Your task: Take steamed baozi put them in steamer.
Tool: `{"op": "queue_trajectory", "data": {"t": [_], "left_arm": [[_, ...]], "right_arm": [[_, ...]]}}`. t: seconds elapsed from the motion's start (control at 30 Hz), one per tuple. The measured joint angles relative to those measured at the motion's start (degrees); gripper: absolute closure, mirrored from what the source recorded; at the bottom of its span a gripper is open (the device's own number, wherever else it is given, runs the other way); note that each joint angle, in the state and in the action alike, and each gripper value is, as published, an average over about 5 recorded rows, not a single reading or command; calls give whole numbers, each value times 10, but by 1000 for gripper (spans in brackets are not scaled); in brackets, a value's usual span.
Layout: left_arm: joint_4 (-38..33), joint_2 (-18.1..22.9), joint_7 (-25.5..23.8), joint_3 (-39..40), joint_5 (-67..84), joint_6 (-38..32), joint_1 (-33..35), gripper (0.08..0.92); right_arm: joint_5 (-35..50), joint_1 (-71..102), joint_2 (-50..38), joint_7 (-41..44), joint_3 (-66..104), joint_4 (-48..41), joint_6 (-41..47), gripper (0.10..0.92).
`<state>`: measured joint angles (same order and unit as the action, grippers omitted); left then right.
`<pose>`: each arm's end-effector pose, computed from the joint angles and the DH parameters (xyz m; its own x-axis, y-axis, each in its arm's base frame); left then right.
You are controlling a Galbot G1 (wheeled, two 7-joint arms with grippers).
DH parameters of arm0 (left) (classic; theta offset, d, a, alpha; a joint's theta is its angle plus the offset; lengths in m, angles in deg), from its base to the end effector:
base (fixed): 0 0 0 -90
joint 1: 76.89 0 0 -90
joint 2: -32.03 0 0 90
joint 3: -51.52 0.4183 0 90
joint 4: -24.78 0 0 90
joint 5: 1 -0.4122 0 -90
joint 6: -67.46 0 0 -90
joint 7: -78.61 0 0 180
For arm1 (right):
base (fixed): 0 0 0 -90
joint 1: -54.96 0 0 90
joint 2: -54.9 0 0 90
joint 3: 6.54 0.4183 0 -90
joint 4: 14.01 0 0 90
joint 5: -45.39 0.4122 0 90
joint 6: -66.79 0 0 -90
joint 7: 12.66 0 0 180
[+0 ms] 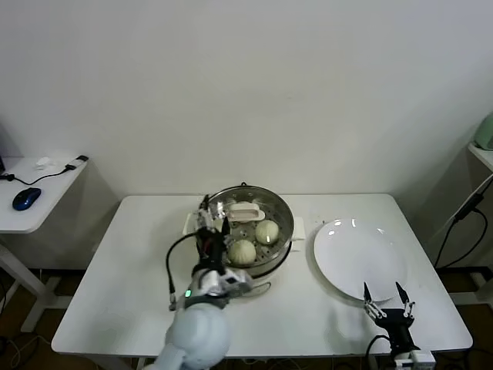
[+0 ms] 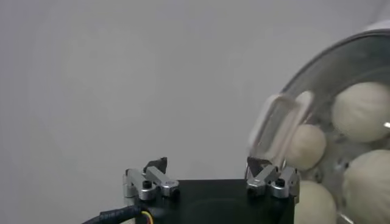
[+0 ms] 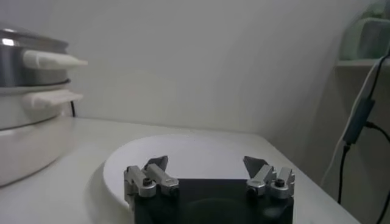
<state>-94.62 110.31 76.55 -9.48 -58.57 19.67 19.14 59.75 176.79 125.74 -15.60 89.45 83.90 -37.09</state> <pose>0.2864 -0.1266 -0.2784 -0.9955 -0.0670 0.0673 0.0239 0.5093 0.8603 0.1722 -0.1589 -0.4925 -0.9865 0.0791 0.1431 0.0627 0.9913 -0.1154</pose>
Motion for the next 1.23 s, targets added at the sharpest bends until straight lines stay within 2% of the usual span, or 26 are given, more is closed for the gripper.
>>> {"op": "queue_trajectory", "data": {"t": [0.13, 0.23, 0.47, 0.63, 0.77, 1.0, 1.23], "left_arm": [[-20, -16, 43, -82, 153, -7, 34, 177], [-25, -33, 62, -147, 268, -37, 62, 177], [18, -73, 76, -245, 516, -202, 127, 177], [75, -83, 73, -271, 625, -316, 150, 177], [113, -85, 72, -283, 682, -374, 162, 177], [149, -85, 70, -295, 738, -436, 179, 177], [164, -85, 69, -300, 764, -464, 188, 177]], "right_arm": [[3, -3, 3, 1, 2, 5, -6, 203], [4, -5, 5, 1, 1, 8, -8, 203], [6, -12, 7, 3, -2, 4, -7, 203], [8, -13, 7, 5, -5, -1, -4, 203], [10, -15, 7, 6, -5, -4, -3, 203], [14, -16, 7, 8, -7, -7, -2, 203], [16, -17, 8, 10, -9, -7, -1, 203]]}}
